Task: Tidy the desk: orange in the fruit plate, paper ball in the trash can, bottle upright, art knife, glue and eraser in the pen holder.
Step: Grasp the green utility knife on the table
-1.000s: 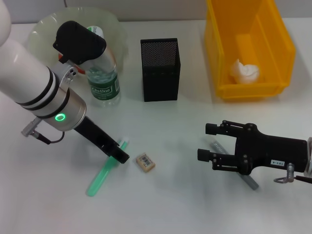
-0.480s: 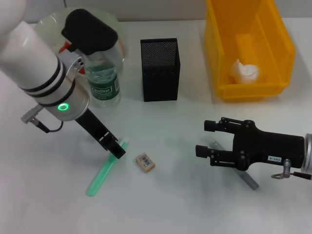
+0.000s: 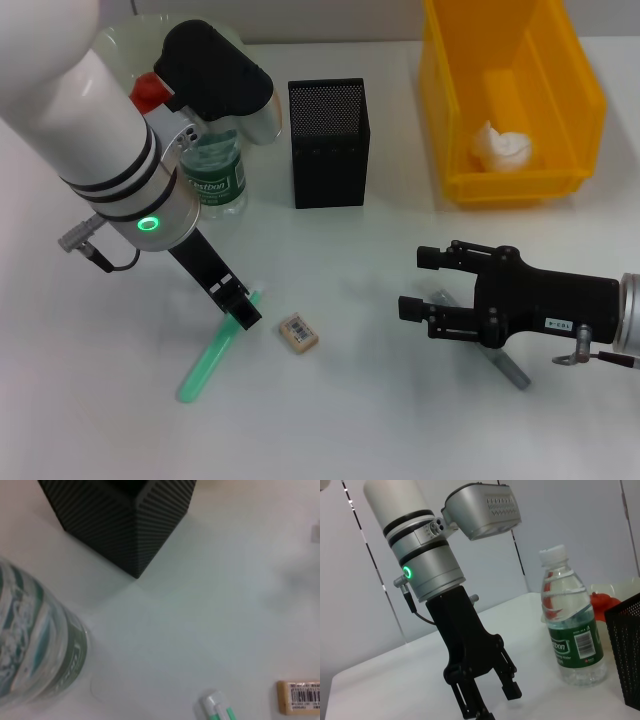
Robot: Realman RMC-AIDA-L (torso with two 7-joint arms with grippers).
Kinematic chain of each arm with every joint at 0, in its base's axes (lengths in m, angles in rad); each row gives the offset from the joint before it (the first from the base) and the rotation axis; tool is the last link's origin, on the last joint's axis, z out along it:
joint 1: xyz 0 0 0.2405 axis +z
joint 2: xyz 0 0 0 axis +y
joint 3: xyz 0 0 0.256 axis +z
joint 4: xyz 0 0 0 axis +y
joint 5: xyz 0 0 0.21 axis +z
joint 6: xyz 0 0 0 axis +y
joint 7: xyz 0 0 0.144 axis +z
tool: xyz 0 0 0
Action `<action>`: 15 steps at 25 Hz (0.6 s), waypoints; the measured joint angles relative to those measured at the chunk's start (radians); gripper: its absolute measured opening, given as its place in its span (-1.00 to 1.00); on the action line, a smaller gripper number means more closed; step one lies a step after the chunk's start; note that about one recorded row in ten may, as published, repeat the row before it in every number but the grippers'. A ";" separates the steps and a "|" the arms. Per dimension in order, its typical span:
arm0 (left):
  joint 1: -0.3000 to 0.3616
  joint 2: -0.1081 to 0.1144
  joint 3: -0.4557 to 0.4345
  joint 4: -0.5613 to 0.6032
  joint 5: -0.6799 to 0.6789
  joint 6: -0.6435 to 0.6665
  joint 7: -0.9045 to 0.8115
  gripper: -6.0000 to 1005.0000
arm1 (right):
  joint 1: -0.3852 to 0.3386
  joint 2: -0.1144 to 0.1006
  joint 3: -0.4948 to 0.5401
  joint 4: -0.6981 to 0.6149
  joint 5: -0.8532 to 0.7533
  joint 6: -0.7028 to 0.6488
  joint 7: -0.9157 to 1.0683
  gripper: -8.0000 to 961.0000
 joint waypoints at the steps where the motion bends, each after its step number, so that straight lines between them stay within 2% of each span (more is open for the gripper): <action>1: 0.001 0.000 0.001 -0.001 0.000 -0.004 -0.004 0.49 | 0.000 0.000 0.000 0.000 0.000 0.000 0.000 0.59; 15: 0.011 0.000 0.034 -0.007 -0.010 -0.016 -0.032 0.46 | 0.006 0.000 0.000 0.001 0.013 0.014 -0.001 0.59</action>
